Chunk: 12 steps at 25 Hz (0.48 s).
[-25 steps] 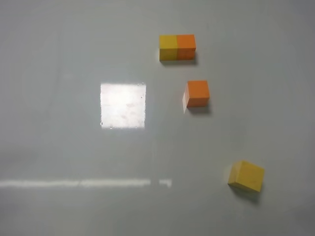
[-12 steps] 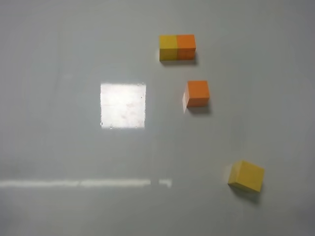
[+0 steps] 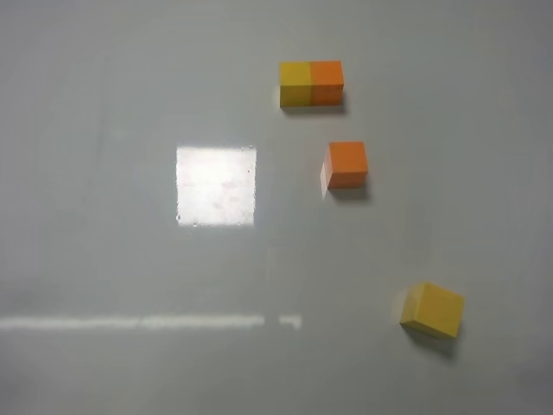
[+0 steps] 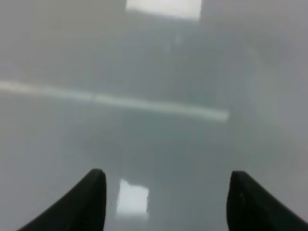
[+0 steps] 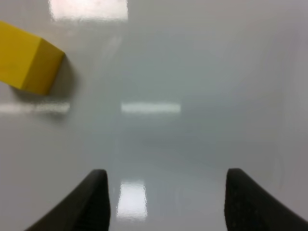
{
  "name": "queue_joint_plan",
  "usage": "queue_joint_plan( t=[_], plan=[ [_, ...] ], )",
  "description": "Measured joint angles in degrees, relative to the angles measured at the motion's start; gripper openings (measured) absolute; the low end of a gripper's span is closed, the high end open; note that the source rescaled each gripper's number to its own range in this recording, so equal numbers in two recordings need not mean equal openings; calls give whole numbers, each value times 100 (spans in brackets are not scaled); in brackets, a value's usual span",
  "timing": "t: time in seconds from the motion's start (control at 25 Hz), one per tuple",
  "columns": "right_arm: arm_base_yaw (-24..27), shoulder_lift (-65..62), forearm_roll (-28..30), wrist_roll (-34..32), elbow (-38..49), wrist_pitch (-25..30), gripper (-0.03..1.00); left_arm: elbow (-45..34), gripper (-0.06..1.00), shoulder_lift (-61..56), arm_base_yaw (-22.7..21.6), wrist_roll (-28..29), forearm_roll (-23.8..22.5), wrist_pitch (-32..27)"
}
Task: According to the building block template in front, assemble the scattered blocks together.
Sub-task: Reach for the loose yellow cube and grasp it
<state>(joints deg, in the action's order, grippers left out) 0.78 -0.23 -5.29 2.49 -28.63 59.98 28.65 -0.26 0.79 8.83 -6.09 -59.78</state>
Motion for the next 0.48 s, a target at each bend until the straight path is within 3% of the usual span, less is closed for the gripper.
queue_joint_plan(
  t=[0.48],
  plan=[
    [0,-4,-19,32,-42,-94,35,0,37,0,-106,5,0,0]
  ],
)
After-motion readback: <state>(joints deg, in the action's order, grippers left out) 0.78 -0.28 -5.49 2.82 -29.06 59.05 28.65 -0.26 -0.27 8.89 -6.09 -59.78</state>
